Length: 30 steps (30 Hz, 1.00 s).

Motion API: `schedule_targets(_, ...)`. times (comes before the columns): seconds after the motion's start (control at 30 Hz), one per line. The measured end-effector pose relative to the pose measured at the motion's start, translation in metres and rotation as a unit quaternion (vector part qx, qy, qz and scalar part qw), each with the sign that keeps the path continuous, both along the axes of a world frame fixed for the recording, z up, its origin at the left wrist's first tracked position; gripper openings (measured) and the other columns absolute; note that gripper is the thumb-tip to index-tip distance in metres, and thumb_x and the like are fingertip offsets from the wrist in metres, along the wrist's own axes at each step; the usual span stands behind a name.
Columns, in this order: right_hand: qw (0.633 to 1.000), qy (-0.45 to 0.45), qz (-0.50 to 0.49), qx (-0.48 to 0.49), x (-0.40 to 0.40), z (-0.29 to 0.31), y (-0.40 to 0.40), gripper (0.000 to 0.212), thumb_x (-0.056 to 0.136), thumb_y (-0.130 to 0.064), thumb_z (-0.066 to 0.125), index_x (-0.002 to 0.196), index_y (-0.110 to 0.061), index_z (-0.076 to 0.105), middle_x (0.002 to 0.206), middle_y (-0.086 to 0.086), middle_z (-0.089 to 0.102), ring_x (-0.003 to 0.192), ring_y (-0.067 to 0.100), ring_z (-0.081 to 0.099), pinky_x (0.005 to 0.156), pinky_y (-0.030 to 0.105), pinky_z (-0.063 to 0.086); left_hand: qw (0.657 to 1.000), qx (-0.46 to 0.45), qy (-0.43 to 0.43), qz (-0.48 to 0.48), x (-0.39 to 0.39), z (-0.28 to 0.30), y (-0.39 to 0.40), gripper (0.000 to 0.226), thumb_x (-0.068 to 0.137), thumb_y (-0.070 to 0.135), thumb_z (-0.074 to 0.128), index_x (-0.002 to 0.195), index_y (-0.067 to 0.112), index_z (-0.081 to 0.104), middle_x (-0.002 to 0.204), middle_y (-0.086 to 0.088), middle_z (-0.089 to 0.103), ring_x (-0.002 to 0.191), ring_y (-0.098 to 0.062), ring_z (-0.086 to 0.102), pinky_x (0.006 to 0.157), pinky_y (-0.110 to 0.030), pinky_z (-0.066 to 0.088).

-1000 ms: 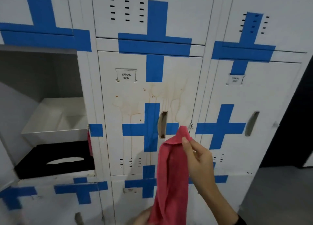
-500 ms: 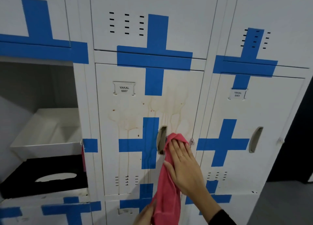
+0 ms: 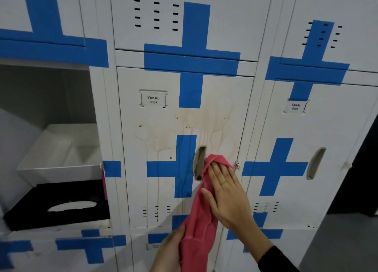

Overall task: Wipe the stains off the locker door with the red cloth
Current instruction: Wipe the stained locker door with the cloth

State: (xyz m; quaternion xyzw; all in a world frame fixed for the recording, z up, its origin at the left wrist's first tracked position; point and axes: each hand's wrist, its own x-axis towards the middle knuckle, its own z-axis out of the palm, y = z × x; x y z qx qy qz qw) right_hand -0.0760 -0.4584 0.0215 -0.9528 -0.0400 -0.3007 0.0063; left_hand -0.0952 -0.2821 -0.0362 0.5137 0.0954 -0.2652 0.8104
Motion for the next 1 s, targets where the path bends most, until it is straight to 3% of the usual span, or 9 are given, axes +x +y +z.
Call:
schedule_targets(0.1,0.999,0.004,-0.009,-0.035,-0.004,0.003,-0.015,0.063,0.102,-0.054,0.019,0.151,-0.015,0.024,0.156,-0.001,0.018,0.147,0.016,0.016,0.121,0.036,0.006,0.998,0.007,-0.044,0.052,0.001,0.010,0.006,0.027,0.088,0.026,0.058,0.104,0.006,0.068,0.090,-0.015,0.074,0.086,-0.028,0.068,0.069,-0.033,0.052)
schedule_targets(0.23,0.999,-0.034,-0.003,0.037,0.002,0.030,0.003,0.070,0.100,-0.058,0.009,0.154,-0.015,0.017,0.156,-0.004,0.008,0.147,0.008,-0.003,0.122,0.037,0.001,0.996,0.030,-0.070,0.042,0.003,0.017,0.008,0.030,0.088,0.034,0.056,0.109,0.014,0.065,0.104,-0.013,0.072,0.098,-0.032,0.067,0.090,-0.048,0.052)
schedule_targets(0.4,1.000,0.020,0.018,-0.013,-0.005,0.007,0.000,0.071,0.099,-0.062,0.011,0.154,-0.016,0.018,0.158,-0.003,0.011,0.149,0.014,0.006,0.121,0.035,0.003,0.996,0.035,-0.050,0.068,0.006,0.015,0.012,0.036,0.087,0.032,0.058,0.114,0.008,0.063,0.105,-0.015,0.071,0.097,-0.031,0.067,0.087,-0.043,0.053)
schedule_targets(0.5,1.000,-0.015,-0.010,0.016,-0.008,0.009,-0.005,0.070,0.100,-0.059,0.014,0.153,-0.014,0.022,0.159,0.000,0.018,0.148,0.011,0.005,0.121,0.036,0.006,0.997,0.019,-0.046,0.062,0.005,0.015,0.014,0.035,0.087,0.027,0.059,0.112,0.004,0.063,0.105,-0.018,0.071,0.098,-0.032,0.066,0.087,-0.042,0.052)
schedule_targets(0.6,0.997,-0.052,-0.015,0.062,0.002,0.032,0.013,0.071,0.099,-0.060,0.013,0.154,-0.015,0.014,0.159,-0.001,0.011,0.148,0.009,-0.001,0.122,0.037,0.002,0.997,0.012,-0.057,0.055,0.002,0.020,0.010,0.031,0.088,0.028,0.058,0.110,0.006,0.063,0.105,-0.016,0.070,0.097,-0.032,0.066,0.084,-0.041,0.052)
schedule_targets(0.83,1.000,-0.025,-0.008,-0.014,-0.006,0.016,-0.002,0.070,0.100,-0.060,0.018,0.152,-0.014,0.025,0.158,0.003,0.027,0.146,0.010,0.005,0.121,0.035,0.004,0.997,-0.011,-0.049,0.058,-0.001,0.026,0.009,0.030,0.090,0.025,0.056,0.110,0.003,0.063,0.102,-0.017,0.070,0.090,-0.030,0.066,0.071,-0.036,0.053)
schedule_targets(1.0,0.996,-0.075,-0.017,0.042,0.002,0.042,0.011,0.070,0.100,-0.058,0.015,0.152,-0.013,0.022,0.158,0.002,0.023,0.146,0.008,0.003,0.121,0.039,0.006,0.997,-0.008,-0.063,0.047,-0.001,0.028,0.007,0.032,0.089,0.029,0.055,0.113,0.009,0.061,0.108,-0.016,0.069,0.098,-0.032,0.065,0.079,-0.038,0.053)
